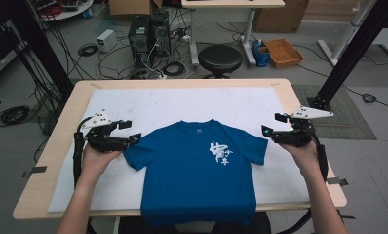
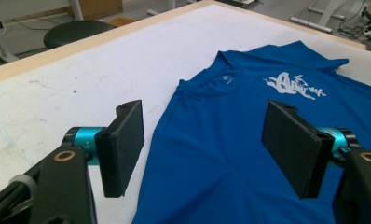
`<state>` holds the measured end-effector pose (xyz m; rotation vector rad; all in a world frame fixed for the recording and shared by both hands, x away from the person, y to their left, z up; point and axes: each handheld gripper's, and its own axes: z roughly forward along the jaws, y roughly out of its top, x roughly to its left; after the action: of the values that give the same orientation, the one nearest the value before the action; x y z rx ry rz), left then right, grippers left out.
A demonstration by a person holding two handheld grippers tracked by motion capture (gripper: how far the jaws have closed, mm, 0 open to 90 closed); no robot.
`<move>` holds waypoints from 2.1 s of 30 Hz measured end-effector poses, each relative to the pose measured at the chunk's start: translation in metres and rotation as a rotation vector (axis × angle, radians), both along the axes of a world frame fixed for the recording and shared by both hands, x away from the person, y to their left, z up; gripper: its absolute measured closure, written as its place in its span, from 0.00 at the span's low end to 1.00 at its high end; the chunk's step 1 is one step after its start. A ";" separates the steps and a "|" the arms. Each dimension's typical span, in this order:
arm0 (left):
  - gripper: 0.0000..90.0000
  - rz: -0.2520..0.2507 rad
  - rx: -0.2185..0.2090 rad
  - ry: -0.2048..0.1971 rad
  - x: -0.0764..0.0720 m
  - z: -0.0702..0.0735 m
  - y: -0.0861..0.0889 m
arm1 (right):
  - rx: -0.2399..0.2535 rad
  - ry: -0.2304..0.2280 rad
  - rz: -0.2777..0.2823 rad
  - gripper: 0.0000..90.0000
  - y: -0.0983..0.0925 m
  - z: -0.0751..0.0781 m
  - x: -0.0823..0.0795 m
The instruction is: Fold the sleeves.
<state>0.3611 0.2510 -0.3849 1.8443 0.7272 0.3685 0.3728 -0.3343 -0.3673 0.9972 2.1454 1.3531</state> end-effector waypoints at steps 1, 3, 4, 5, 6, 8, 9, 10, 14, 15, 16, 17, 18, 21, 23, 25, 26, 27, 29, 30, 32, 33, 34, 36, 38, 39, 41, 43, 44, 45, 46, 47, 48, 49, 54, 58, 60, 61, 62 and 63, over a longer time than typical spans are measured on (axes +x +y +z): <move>0.33 0.000 0.000 0.000 0.000 0.000 0.000 | 0.000 0.000 0.000 0.25 0.000 0.000 0.000; 0.33 0.001 0.005 -0.002 0.000 0.000 0.001 | 0.003 0.000 0.004 0.25 -0.002 -0.001 0.000; 0.33 -0.003 0.004 -0.002 0.000 -0.001 0.002 | 0.006 0.006 0.005 0.25 -0.002 -0.001 0.001; 0.33 -0.007 0.004 0.003 0.001 -0.001 0.003 | 0.007 0.003 0.005 0.25 -0.003 -0.001 0.001; 0.33 -0.003 0.006 0.008 0.001 -0.001 0.004 | 0.009 0.005 0.004 0.24 -0.003 -0.001 0.001; 0.33 0.001 0.006 0.015 0.002 -0.002 0.005 | 0.009 0.002 0.008 0.24 -0.003 -0.001 0.002; 0.33 0.004 0.008 0.021 0.002 -0.002 0.006 | 0.009 0.002 0.008 0.24 -0.003 -0.001 0.002; 0.33 0.014 0.016 0.033 0.003 -0.004 0.008 | 0.005 0.006 0.007 0.24 -0.003 -0.001 0.003; 0.33 0.052 0.022 0.048 0.003 -0.006 0.012 | 0.000 0.006 0.010 0.24 -0.002 0.000 0.003; 0.33 0.067 0.018 0.055 0.003 -0.006 0.013 | 0.000 0.008 0.007 0.24 -0.001 0.000 0.002; 0.33 0.067 0.018 0.055 0.003 -0.006 0.013 | -0.001 -0.001 0.003 0.25 -0.001 0.001 0.002; 0.33 0.063 0.023 0.046 0.002 -0.005 0.015 | -0.001 -0.001 0.003 0.25 -0.001 0.001 0.002; 0.33 0.068 0.036 0.037 0.002 -0.006 0.015 | -0.003 -0.006 0.002 0.25 -0.002 0.001 0.002; 0.41 0.102 0.065 0.026 0.000 -0.009 0.017 | -0.001 -0.001 -0.005 0.25 -0.002 0.002 0.002; 0.43 0.143 0.068 0.058 0.002 -0.015 0.022 | -0.006 0.001 -0.002 0.26 -0.002 0.001 0.003; 0.48 0.183 0.035 0.142 0.006 -0.026 0.033 | -0.008 0.001 -0.001 0.26 -0.002 0.000 0.004; 0.50 0.198 0.024 0.169 0.007 -0.029 0.036 | -0.009 0.001 -0.003 0.26 -0.002 0.001 0.004; 0.50 0.194 0.017 0.194 0.008 -0.031 0.039 | -0.009 0.001 -0.004 0.26 -0.001 0.001 0.003; 0.54 0.195 0.010 0.226 0.009 -0.034 0.042 | -0.009 0.001 -0.007 0.27 -0.002 0.001 0.003; 0.54 0.196 0.010 0.231 0.008 -0.036 0.043 | -0.007 0.002 -0.008 0.27 -0.002 0.001 0.003; 0.58 0.193 0.017 0.250 0.009 -0.038 0.044 | -0.009 0.003 -0.011 0.27 -0.002 0.001 0.003; 0.60 0.193 0.017 0.250 0.009 -0.038 0.044 | -0.010 0.001 -0.009 0.27 -0.002 0.001 0.003; 0.61 0.199 0.033 0.270 0.009 -0.041 0.044 | -0.011 0.001 -0.009 0.27 -0.002 0.001 0.003; 0.65 0.201 0.041 0.278 0.009 -0.043 0.044 | -0.012 0.004 -0.010 0.27 -0.002 0.001 0.002; 0.67 0.197 0.047 0.289 0.009 -0.045 0.045 | -0.013 0.001 -0.010 0.27 -0.002 0.001 0.002; 0.69 0.205 0.057 0.305 0.008 -0.047 0.045 | -0.013 -0.002 -0.007 0.27 -0.002 0.001 0.002; 0.71 0.207 0.055 0.327 0.008 -0.049 0.045 | -0.014 -0.001 -0.009 0.27 -0.002 0.001 0.002; 0.73 0.201 0.054 0.349 0.009 -0.051 0.045 | -0.013 0.002 -0.007 0.27 -0.002 0.001 0.002; 0.74 0.197 0.059 0.359 0.009 -0.051 0.045 | -0.015 0.001 -0.007 0.27 -0.002 0.001 0.002; 0.76 0.195 0.061 0.364 0.009 -0.052 0.044 | -0.014 0.003 -0.007 0.27 -0.002 0.001 0.002; 0.77 0.192 0.064 0.371 0.009 -0.052 0.044 | -0.015 0.004 -0.005 0.27 -0.002 0.001 0.003; 0.80 0.187 0.060 0.383 0.010 -0.053 0.043 | -0.016 0.004 -0.006 0.27 -0.002 0.001 0.003; 0.85 0.181 0.062 0.390 0.010 -0.053 0.043 | -0.015 0.005 -0.005 0.27 -0.002 0.001 0.003; 0.88 0.176 0.063 0.389 0.010 -0.053 0.042 | -0.016 0.006 -0.005 0.27 -0.002 0.001 0.003; 0.97 0.165 0.033 0.385 0.008 -0.051 0.043 | -0.019 0.003 0.000 0.27 -0.002 0.001 0.002; 0.98 0.151 -0.015 0.366 0.005 -0.046 0.041 | -0.019 0.005 0.000 0.27 -0.002 0.002 0.002; 0.98 0.126 -0.060 0.360 0.003 -0.040 0.038 | -0.019 0.000 0.001 0.27 -0.002 0.003 0.002; 0.98 0.111 -0.077 0.355 0.002 -0.036 0.036 | -0.018 0.001 0.000 0.27 -0.002 0.003 0.001; 0.98 0.099 -0.096 0.355 0.001 -0.032 0.032 | -0.017 0.001 0.000 0.27 -0.002 0.003 0.001; 0.98 0.084 -0.104 0.353 -0.001 -0.027 0.029 | -0.017 0.002 -0.003 0.27 -0.002 0.004 0.001</move>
<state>0.3606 0.2804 -0.4119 1.8031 1.0466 0.0546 0.3737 -0.3363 -0.3635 0.9952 2.1522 1.3310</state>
